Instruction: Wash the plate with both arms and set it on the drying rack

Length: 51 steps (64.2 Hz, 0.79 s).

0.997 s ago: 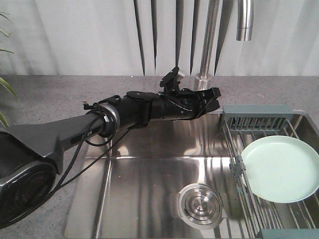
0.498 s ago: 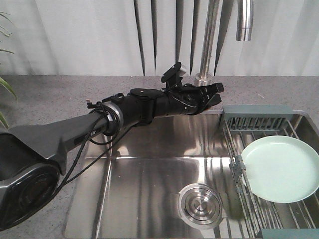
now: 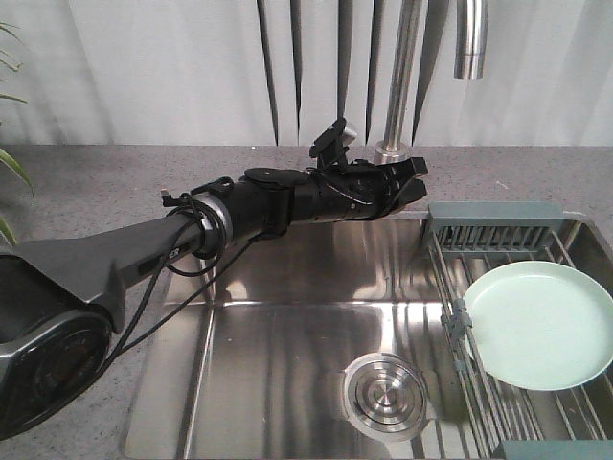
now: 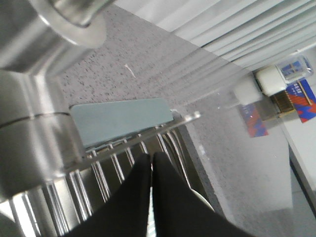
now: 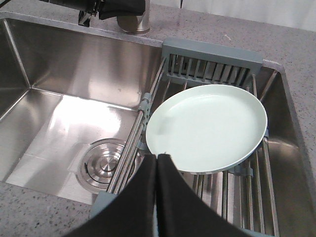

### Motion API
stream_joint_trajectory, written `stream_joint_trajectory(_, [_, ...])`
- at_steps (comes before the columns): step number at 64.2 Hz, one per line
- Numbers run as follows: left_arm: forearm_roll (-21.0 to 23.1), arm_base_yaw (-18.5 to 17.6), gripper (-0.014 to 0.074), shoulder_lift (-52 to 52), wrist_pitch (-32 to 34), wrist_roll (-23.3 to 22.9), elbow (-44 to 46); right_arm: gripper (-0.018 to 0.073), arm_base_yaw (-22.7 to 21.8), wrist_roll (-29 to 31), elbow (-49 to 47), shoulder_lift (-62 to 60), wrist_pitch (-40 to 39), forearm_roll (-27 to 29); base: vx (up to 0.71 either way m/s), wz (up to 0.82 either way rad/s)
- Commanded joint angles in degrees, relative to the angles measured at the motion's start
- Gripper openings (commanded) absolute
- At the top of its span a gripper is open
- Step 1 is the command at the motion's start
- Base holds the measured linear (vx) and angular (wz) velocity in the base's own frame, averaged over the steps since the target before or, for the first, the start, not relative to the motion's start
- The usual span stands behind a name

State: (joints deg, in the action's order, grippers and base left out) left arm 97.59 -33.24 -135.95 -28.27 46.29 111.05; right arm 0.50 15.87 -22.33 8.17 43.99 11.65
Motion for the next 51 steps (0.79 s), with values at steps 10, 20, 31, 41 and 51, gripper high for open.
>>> stream_joint_trajectory(10, [3.1,0.1,-0.0005,6.5,-11.7,-1.0,2.0,-0.0010,-0.3,0.2,-1.5,0.7,-4.1,0.5,0.00,0.00])
stream_joint_trajectory(20, [-8.0,0.1,-0.0005,9.2,-14.1,-9.6,2.0,-0.0010,-0.3,0.2,-1.5,0.7,-4.1,0.5,0.00,0.00])
stream_joint_trajectory(31, [-30.8,0.1,-0.0005,13.9,-19.1,-22.8,2.0,-0.0010,-0.3,0.2,-1.5,0.7,-4.1,0.5,0.00,0.00])
stream_joint_trajectory(41, [-49.7,0.1,-0.0005,19.6,-29.2,-32.1,2.0,-0.0010,-0.3,0.2,-1.5,0.7,-4.1,0.5,0.00,0.00])
stream_joint_trajectory(51, [-62.0,0.0,-0.0005,25.3,-37.5,-38.0,2.0,-0.0010,-0.3,0.2,-1.5,0.7,-4.1,0.5,0.00,0.00])
